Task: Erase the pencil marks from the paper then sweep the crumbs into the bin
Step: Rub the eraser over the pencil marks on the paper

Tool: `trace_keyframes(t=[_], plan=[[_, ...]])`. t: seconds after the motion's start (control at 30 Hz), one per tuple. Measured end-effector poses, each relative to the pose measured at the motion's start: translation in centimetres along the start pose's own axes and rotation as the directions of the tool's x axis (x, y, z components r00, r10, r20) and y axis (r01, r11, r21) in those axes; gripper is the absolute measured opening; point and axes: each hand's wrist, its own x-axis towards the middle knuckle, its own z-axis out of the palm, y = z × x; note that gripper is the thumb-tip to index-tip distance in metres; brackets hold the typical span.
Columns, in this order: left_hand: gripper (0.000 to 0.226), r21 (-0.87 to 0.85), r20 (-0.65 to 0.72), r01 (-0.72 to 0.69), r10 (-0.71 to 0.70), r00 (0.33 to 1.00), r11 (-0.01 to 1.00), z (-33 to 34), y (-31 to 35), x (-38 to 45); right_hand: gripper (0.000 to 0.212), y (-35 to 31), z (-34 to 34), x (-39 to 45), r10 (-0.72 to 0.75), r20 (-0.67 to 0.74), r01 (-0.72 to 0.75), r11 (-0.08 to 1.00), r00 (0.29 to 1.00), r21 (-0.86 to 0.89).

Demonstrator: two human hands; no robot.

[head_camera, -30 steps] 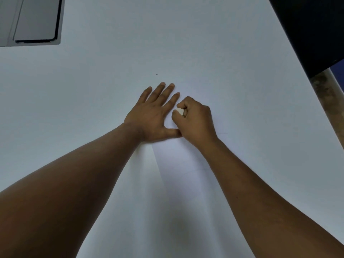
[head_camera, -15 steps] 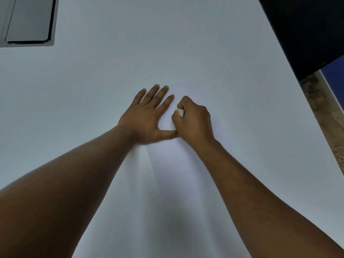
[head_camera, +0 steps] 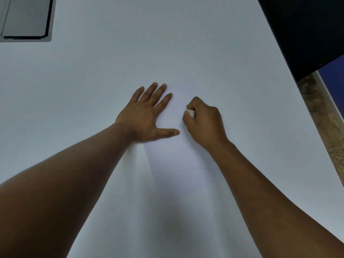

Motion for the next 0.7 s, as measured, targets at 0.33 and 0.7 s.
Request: trace_keyframes(t=[0.33,0.7], plan=[[0.114,-0.002,-0.001,0.009,-0.009,1.000,1.000,0.0,0.1,0.0,0.007,2.4,-1.9,-0.3,0.064,-0.067,-0.070,0.994,0.996,-0.080],[0.114,0.007,-0.001,-0.002,0.002,1.000,1.000,-0.1,0.1,-0.1,0.010,3.2,-1.9,-0.5,0.053,-0.073,-0.064,0.985,0.996,-0.161]])
